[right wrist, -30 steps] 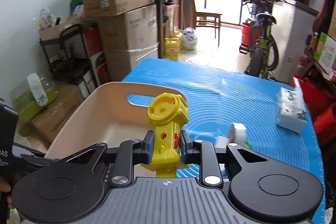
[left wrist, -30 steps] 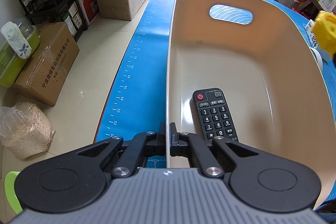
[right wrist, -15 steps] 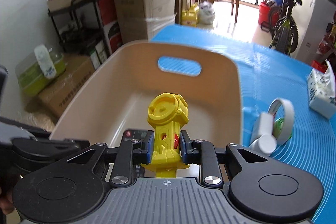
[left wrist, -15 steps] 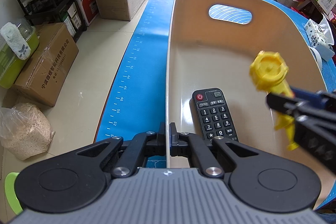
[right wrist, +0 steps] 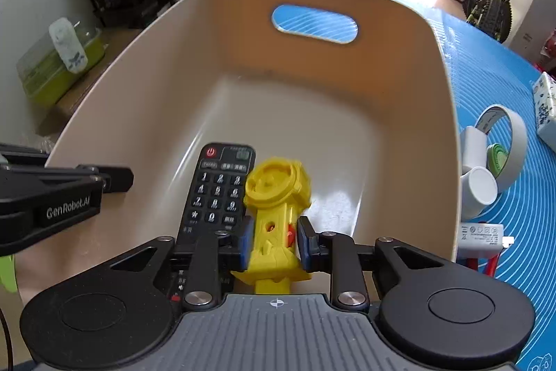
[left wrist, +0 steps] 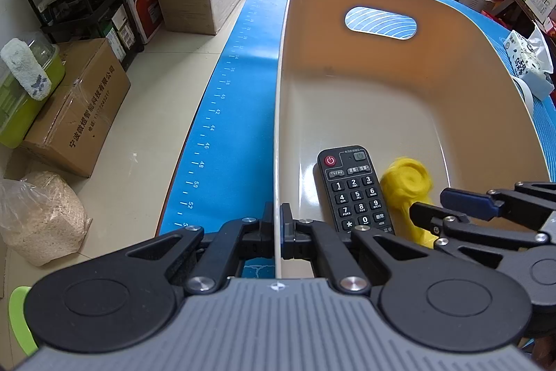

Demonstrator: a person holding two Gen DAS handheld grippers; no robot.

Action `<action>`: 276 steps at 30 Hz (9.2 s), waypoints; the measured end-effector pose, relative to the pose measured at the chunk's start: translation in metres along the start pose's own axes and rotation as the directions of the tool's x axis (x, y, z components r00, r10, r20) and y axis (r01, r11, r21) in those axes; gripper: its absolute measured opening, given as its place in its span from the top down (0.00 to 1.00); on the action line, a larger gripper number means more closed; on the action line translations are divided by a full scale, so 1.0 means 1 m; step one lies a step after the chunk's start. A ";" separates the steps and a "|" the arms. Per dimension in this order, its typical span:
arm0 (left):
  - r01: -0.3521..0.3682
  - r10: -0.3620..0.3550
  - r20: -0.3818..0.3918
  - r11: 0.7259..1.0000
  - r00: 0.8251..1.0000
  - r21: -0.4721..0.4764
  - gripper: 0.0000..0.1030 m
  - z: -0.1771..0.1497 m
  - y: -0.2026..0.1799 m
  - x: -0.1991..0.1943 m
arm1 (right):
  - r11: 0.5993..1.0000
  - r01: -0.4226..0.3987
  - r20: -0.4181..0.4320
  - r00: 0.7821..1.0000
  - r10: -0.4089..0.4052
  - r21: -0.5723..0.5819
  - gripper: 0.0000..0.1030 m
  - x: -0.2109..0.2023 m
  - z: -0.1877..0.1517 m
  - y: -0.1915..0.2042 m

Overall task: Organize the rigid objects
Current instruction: 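Carry the yellow toy into the basket beside the remote and release, then grasp the red action figure with the right tool, then carry the red figure into the basket and release it on the remote, then move the right tool back toward the white charger on the mat, then grasp the white charger with the right tool, then carry the white charger into the basket and release it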

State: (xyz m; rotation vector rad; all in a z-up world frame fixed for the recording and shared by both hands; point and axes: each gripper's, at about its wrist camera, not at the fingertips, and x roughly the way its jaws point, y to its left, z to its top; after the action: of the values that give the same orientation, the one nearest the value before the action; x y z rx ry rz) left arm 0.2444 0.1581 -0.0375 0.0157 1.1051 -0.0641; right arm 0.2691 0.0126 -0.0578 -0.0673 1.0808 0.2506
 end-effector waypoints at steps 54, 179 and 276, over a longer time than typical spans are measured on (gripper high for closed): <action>-0.003 0.003 0.001 1.000 1.000 0.000 0.97 -0.001 -0.001 -0.001 | 0.929 0.224 -0.143 0.971 -0.189 0.294 0.39 -0.011 -0.072 -0.169; -0.047 0.047 -0.005 0.999 0.999 0.012 0.95 0.001 -0.008 0.000 | 0.942 0.127 0.196 0.961 -0.194 0.310 0.07 -0.040 -0.039 -0.192; -0.056 0.056 -0.002 0.998 0.998 0.022 0.95 0.003 -0.010 0.002 | 0.978 0.042 0.142 0.990 -0.013 -0.204 0.37 -0.022 0.010 0.011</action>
State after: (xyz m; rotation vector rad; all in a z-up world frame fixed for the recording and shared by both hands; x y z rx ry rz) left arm 0.2469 0.1475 -0.0374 0.0666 1.1060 -0.0262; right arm 0.2658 0.0218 -0.0330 -0.2480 0.9108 0.3376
